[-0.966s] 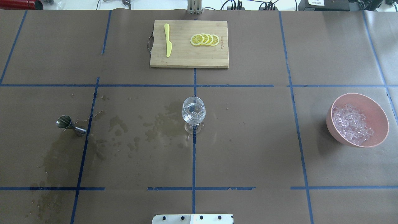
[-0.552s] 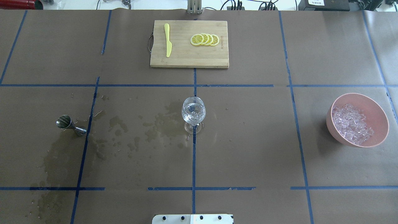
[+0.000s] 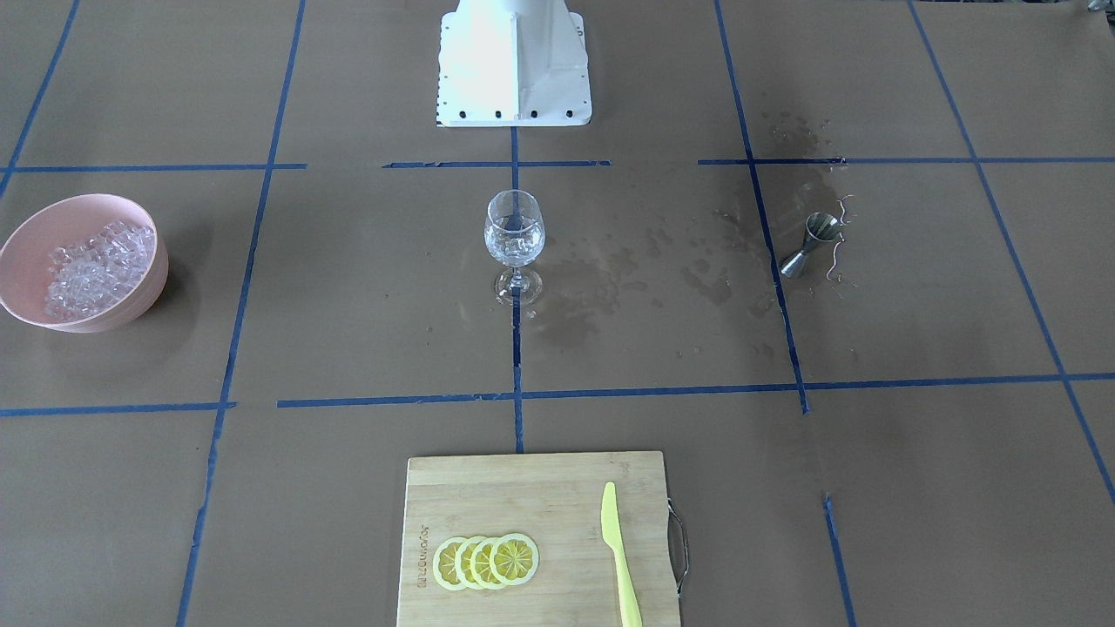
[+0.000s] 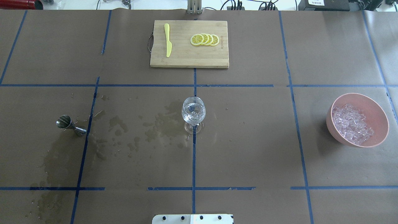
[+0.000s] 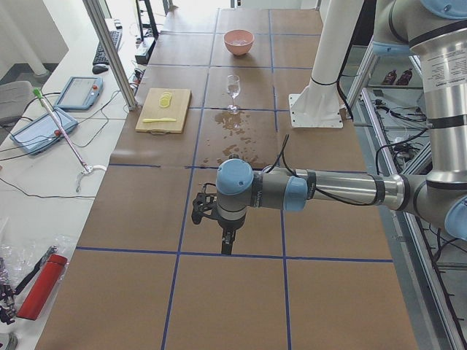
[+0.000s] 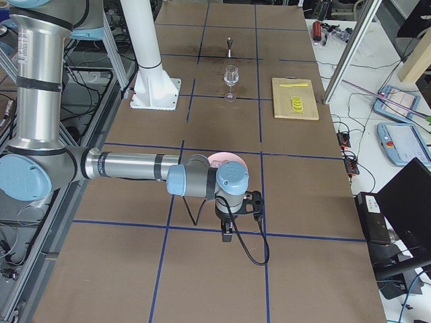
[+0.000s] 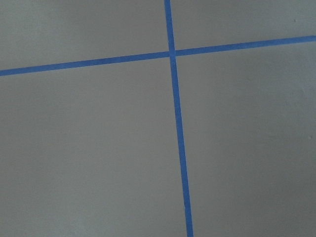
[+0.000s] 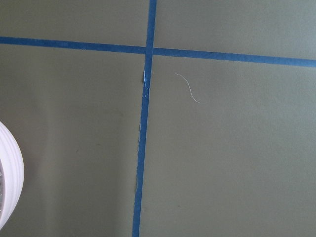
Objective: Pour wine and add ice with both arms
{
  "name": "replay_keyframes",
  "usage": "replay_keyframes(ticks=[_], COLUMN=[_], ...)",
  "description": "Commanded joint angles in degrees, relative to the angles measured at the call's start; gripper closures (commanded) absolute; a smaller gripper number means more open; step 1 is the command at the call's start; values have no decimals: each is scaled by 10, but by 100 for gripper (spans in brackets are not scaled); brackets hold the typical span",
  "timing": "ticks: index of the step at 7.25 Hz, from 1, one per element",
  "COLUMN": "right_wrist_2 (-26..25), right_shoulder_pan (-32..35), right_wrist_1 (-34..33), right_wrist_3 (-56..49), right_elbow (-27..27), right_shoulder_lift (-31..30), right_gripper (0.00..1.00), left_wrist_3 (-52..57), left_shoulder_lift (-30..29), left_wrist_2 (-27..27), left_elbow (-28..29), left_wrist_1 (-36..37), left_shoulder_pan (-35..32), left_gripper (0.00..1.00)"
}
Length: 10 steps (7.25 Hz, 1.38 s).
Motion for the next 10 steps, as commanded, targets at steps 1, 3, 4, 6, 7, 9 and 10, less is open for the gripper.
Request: replay_keyframes(ticks=[1, 3, 4, 6, 7, 9, 10], right_wrist_2=[8, 6, 6, 6, 6, 6, 7], right_shoulder_pan=[0, -1, -1, -1, -1, -1, -1], right_wrist_1=[0, 1, 1, 1, 0, 1, 0], right_wrist_3=[2, 1, 1, 1, 2, 5, 6], right_elbow=[1, 0, 0, 0, 0, 0, 0], right_shoulder_lift=[0, 1, 1, 1, -1, -2, -2], right_gripper=[0, 0, 0, 0, 0, 0, 0], left_wrist_3=[0, 0, 0, 0, 0, 0, 0], left_shoulder_lift=[0, -1, -2, -2, -1, -1, -4], left_wrist_2=[-2, 0, 1, 1, 2, 5, 5], left_elbow=[0, -4, -4, -5, -4, 3, -1], left_wrist_1=[-2, -1, -1, -2, -2, -2, -2], left_shoulder_pan=[0, 0, -1, -2, -2, -2, -2], left_gripper=[0, 0, 0, 0, 0, 0, 0])
